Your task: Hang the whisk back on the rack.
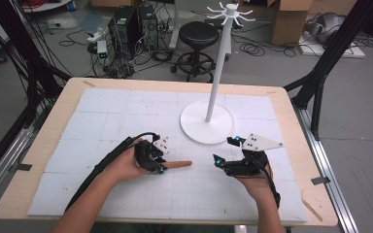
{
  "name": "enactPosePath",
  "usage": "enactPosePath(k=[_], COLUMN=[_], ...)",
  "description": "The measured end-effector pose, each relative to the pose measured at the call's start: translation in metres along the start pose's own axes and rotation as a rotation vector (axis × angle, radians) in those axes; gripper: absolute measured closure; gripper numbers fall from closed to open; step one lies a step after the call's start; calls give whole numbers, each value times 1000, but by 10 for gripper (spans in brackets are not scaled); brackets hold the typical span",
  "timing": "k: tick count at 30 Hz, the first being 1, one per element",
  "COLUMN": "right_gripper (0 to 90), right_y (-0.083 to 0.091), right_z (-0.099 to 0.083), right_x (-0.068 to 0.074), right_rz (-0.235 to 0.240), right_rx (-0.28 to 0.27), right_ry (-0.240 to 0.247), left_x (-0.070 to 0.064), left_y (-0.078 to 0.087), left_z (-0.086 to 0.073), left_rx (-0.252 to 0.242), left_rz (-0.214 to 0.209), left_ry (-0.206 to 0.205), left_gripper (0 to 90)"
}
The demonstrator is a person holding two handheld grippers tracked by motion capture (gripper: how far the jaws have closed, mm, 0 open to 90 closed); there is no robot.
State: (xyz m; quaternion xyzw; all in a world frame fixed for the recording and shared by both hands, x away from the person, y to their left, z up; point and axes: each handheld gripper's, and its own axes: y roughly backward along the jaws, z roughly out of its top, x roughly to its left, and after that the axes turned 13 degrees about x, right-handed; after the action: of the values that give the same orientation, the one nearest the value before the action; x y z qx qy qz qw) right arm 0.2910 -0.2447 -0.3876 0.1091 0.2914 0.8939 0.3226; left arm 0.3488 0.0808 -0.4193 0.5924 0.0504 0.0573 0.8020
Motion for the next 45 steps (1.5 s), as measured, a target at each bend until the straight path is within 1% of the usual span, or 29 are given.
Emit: enactPosePath(k=[4, 5, 6, 7, 10, 13, 15, 18, 20, 22, 23, 24, 26, 28, 31, 33, 39, 40, 43, 45], right_gripper=[186, 186, 187, 187, 187, 188, 188, 188, 188, 188, 188, 188, 189, 189, 189, 189, 189, 190, 189, 189], right_y=[0, 0, 0, 0, 0, 0, 0, -1, -1, -1, -1, -1, -1, 0, 1, 1, 1, 1, 1, 2], right_z=[0, 0, 0, 0, -1, 0, 0, 0, 0, 0, 0, 0, 0, 0, 0, 0, 0, 0, 0, 0], right_x=[0, 0, -1, -1, -1, 0, 0, 0, 1, 1, 1, 1, 0, 0, 0, 0, 1, 0, 0, 1], right_rz=[-2, -3, -4, -4, -4, 1, -1, -3, 1, 1, 1, 1, -3, -3, -2, -4, -6, -8, -9, -7], right_rx=[0, 0, 1, 0, 0, 4, 6, 3, 8, 9, 9, 9, 4, 4, 1, 0, 3, 2, 2, 4], right_ry=[0, 0, -1, -1, -1, -6, -4, 2, -3, -3, -3, -3, 2, 1, 3, 0, 7, 8, 5, 3], left_x=[0, 0, 0, 0, 2, 4, 6, 7, 6, 6, 6, 6, 6, 7, 9, 12, 20, 21, 25, 28], left_y=[0, 2, 2, 4, 11, 25, 34, 47, 55, 62, 66, 69, 77, 83, 91, 98, 115, 117, 127, 133], left_z=[0, 0, -1, -2, -6, -10, -12, -15, -14, -13, -12, -11, -9, -7, -3, 0, 10, 11, 18, 22], left_rx=[0, 9, 12, 14, -3, -89, -132, -180, -210, -242, -261, -290, -330, -365, -394, -418, -500, -503, -530, -536], left_rz=[1, 2, 3, 12, 15, 6, 5, 10, 15, 17, 13, 8, -1, -5, 3, 5, 12, 18, 15, 17], left_ry=[0, -5, 1, 2, 12, 44, 62, 73, 75, 69, 68, 71, 62, 62, 57, 62, 71, 68, 67, 63], left_gripper=[727, 728, 728, 728, 729, 729, 729, 729, 730, 729, 729, 729, 729, 729, 729, 729, 730, 729, 730, 729])
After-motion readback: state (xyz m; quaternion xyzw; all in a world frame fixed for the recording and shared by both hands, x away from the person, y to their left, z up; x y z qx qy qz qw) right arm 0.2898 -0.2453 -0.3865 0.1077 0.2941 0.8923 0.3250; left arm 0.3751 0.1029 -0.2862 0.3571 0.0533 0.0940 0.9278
